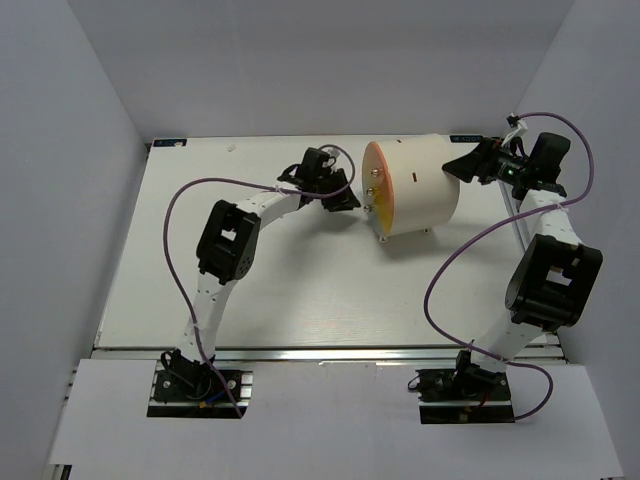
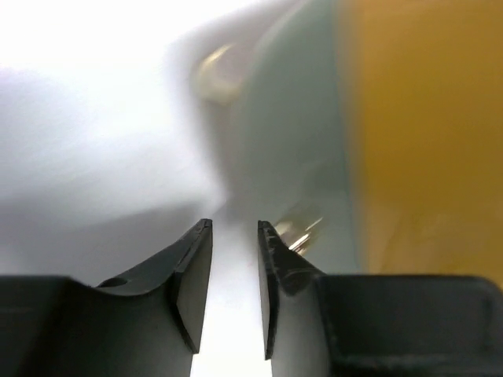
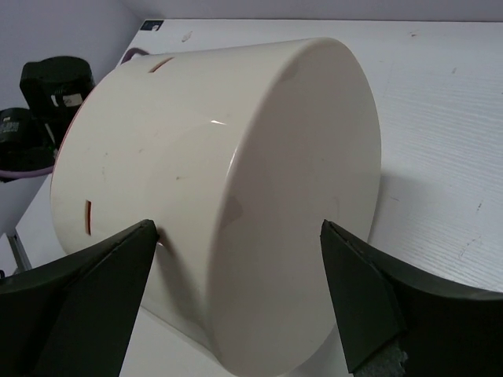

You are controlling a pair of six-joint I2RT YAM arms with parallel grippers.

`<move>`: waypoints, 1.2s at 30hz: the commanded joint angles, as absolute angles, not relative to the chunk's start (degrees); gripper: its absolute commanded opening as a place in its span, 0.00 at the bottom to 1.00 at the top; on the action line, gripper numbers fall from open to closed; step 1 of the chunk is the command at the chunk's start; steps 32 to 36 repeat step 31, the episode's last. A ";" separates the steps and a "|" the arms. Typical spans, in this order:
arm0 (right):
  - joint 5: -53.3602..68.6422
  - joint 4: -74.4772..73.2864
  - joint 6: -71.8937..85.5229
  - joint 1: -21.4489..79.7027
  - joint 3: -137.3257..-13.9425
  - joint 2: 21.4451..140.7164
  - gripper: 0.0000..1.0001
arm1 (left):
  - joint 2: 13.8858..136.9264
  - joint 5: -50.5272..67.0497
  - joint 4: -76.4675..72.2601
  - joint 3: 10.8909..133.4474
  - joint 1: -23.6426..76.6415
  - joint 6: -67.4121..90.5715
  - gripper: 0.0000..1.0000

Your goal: Sort the tools into containers

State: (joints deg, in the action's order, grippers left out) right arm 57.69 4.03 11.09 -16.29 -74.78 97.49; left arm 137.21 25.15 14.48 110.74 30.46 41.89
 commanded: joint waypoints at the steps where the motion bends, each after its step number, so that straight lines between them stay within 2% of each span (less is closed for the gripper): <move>1: 55.29 3.25 9.84 -16.17 -74.62 95.63 0.89 | 126.58 17.15 13.72 102.42 27.70 42.54 0.41; 4: 55.28 4.39 11.50 -17.66 -75.58 95.62 0.89 | 119.90 14.33 11.52 95.83 24.45 43.16 0.62; 9: 55.55 4.49 11.87 -20.12 -78.65 95.89 0.89 | 112.70 13.10 12.66 92.29 21.10 40.87 0.70; 12: 53.45 0.10 8.71 -21.53 -81.73 96.15 0.89 | 109.26 14.14 10.99 88.25 20.22 38.85 0.87; 13: 52.31 -2.78 7.48 -21.88 -84.61 96.15 0.89 | 106.46 14.67 10.29 86.85 20.13 38.15 0.98; 17: 46.59 -19.29 -4.80 -22.15 -91.14 95.37 0.89 | 98.01 16.34 3.19 77.98 19.95 35.95 0.98; 19: 43.52 -22.31 -10.45 -22.15 -90.54 93.88 0.89 | 93.37 16.61 1.85 73.84 19.86 34.55 0.98; 21: 38.10 -23.90 -10.46 -22.15 -88.52 90.63 0.89 | 90.89 16.61 1.05 71.47 19.78 33.06 0.98; 28: 30.15 -22.76 -11.77 -22.15 -75.33 77.45 0.89 | 84.64 14.42 5.18 70.40 19.25 28.39 0.98; 36: 28.92 -24.34 -12.04 -22.15 -73.39 76.20 0.90 | 83.06 13.71 5.89 69.70 18.99 27.25 0.98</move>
